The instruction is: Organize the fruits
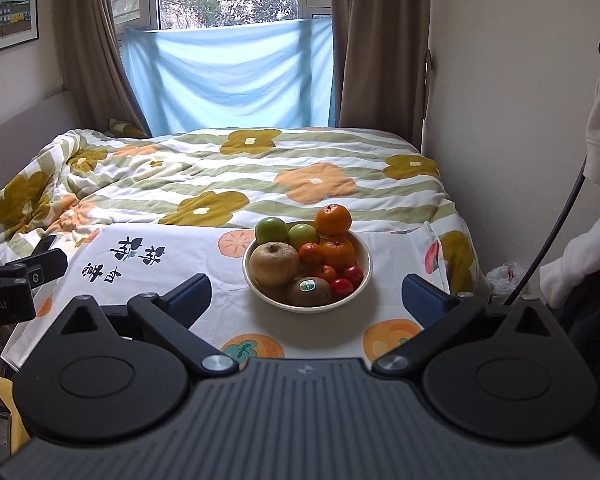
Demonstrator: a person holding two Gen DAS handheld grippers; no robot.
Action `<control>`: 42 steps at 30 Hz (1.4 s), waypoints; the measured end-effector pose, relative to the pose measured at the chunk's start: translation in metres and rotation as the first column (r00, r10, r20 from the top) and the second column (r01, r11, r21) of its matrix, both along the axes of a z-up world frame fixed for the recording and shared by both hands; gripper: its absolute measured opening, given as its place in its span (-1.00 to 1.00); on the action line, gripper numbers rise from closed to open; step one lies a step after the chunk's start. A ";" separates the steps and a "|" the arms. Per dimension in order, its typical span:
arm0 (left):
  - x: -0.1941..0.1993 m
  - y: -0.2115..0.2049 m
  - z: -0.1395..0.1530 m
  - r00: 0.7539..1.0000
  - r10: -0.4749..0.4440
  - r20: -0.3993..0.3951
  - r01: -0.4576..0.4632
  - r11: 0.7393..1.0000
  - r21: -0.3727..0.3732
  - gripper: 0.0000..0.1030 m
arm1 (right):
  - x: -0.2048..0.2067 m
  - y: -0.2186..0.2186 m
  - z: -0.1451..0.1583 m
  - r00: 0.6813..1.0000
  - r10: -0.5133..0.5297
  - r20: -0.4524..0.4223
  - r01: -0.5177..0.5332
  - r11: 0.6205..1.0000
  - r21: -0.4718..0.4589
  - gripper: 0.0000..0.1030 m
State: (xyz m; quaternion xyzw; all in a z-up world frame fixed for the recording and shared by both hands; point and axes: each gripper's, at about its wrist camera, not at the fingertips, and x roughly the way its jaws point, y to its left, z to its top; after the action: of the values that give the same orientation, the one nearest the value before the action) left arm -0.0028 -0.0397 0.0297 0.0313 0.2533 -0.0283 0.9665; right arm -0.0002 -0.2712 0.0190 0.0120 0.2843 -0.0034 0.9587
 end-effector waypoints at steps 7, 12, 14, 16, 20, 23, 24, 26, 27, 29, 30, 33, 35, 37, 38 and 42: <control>-0.004 0.001 -0.001 1.000 -0.007 -0.004 0.007 1.000 0.004 1.00 | -0.002 0.000 0.001 1.000 -0.012 -0.002 0.012 1.000 0.000 1.00; -0.005 0.000 -0.001 1.000 -0.016 -0.003 0.016 1.000 0.006 1.00 | -0.001 -0.002 0.001 1.000 -0.019 -0.006 0.019 1.000 0.001 1.00; -0.005 0.001 -0.001 1.000 -0.018 -0.003 0.018 1.000 0.006 1.00 | -0.002 -0.002 0.001 1.000 -0.020 -0.007 0.020 1.000 0.002 1.00; -0.005 0.001 -0.001 1.000 -0.019 -0.006 0.019 1.000 0.006 1.00 | -0.002 -0.002 0.001 1.000 -0.020 -0.006 0.020 1.000 0.001 1.00; -0.005 0.001 0.000 1.000 -0.021 -0.006 0.021 1.000 0.011 1.00 | -0.002 -0.003 0.000 1.000 -0.022 -0.007 0.022 1.000 0.000 1.00; -0.005 0.001 0.000 1.000 -0.021 -0.005 0.022 1.000 0.012 1.00 | -0.002 -0.001 0.000 1.000 -0.022 -0.009 0.022 1.000 -0.002 1.00; -0.005 0.001 -0.001 1.000 -0.022 -0.006 0.022 1.000 0.012 1.00 | -0.001 -0.001 0.000 1.000 -0.022 -0.010 0.022 1.000 -0.003 1.00; -0.005 0.001 -0.001 1.000 -0.021 -0.007 0.021 1.000 0.013 1.00 | -0.001 -0.002 -0.001 1.000 -0.023 -0.013 0.023 1.000 -0.003 1.00; -0.005 0.001 -0.001 1.000 -0.021 -0.008 0.021 1.000 0.015 1.00 | -0.001 -0.001 -0.001 1.000 -0.023 -0.014 0.023 1.000 -0.003 1.00; -0.005 0.001 -0.001 1.000 -0.021 -0.008 0.021 1.000 0.015 1.00 | 0.000 -0.001 -0.001 1.000 -0.024 -0.017 0.024 1.000 -0.004 1.00; -0.005 0.001 -0.001 1.000 -0.021 -0.009 0.021 1.000 0.015 1.00 | 0.000 -0.001 -0.002 1.000 -0.024 -0.018 0.024 1.000 -0.004 1.00; -0.005 0.002 -0.001 1.000 -0.020 -0.012 0.020 1.000 0.014 1.00 | 0.001 0.000 -0.002 0.999 -0.025 -0.023 0.025 1.000 -0.006 1.00; -0.004 0.002 -0.002 1.000 -0.017 -0.017 0.017 1.000 0.016 1.00 | 0.003 0.000 -0.002 0.999 -0.027 -0.027 0.027 1.000 -0.009 1.00; -0.004 0.003 -0.003 1.000 -0.014 -0.019 0.014 1.000 0.018 1.00 | 0.003 0.000 -0.002 0.999 -0.028 -0.031 0.028 1.000 -0.008 1.00; -0.004 0.003 -0.003 1.000 -0.013 -0.020 0.014 1.000 0.016 1.00 | 0.003 0.000 -0.003 0.999 -0.028 -0.033 0.028 1.000 -0.006 1.00; -0.004 0.005 -0.003 1.000 -0.015 -0.022 0.015 1.000 0.012 1.00 | 0.004 -0.001 -0.003 0.999 -0.030 -0.039 0.029 1.000 -0.004 1.00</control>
State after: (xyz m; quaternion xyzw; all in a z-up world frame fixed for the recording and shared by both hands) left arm -0.0071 -0.0351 0.0264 0.0387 0.2640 -0.0343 0.9631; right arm 0.0043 -0.2719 0.0163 0.0144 0.3028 -0.0183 0.9528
